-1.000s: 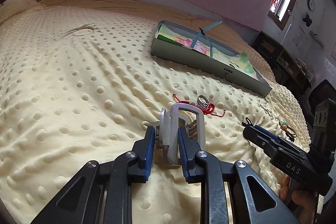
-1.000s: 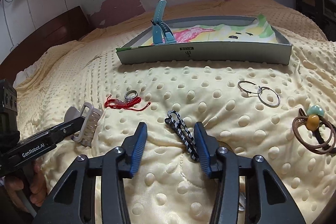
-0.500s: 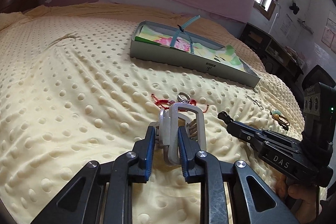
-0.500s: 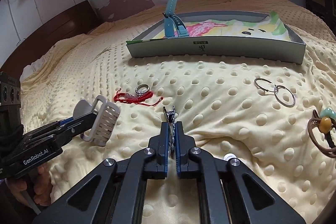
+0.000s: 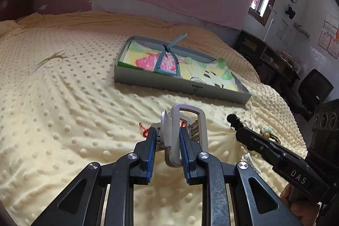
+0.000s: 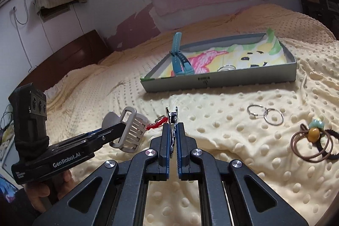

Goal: Organize jewelry
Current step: 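Carry the grey clasp and black keychain over the grey tray with both tools, then open both tools to drop the clasp and keychain into the tray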

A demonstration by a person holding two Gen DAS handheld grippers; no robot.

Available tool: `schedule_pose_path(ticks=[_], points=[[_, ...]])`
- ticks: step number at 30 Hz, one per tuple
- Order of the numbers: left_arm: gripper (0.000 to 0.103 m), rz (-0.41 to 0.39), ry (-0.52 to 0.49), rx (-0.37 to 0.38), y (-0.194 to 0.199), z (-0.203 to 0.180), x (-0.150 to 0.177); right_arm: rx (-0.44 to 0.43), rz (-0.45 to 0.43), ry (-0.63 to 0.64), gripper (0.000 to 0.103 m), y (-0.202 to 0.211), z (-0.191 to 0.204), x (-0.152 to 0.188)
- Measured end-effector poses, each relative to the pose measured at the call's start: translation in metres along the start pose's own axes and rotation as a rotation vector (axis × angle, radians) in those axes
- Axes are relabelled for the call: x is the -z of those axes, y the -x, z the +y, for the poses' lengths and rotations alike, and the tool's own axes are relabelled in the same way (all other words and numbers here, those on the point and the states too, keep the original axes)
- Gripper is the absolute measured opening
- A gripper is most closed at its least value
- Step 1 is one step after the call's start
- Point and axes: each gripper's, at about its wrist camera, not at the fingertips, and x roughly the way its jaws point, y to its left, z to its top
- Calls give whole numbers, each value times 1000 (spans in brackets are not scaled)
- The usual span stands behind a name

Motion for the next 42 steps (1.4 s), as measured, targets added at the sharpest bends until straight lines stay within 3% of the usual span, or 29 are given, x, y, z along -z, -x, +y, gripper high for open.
schedule_pose_path(ticks=[5,13,19,24,30,35,42], points=[[20,-12,-17,-6,2,-2,-3,-27,20,-26,5,-3,-1,3],[20,-20,-7,-20,1,1,-8,-27,-19,9,5,10,11,-2],[20,-74,15,-52,-10,6,-46,24,-78,15,5,-4,-2,-38],[20,-105,31,-87,-32,15,-86,73,-102,-16,5,-39,-23,-72],[20,-54,22,-139,-73,25,-112,122,-49,-46,5,-88,-42,-99],[20,11,7,-158,-104,27,-112,149,-12,-49,5,-109,-46,-101],[21,10,38,-157,-109,29,-110,177,34,-32,5,-123,-48,-96]])
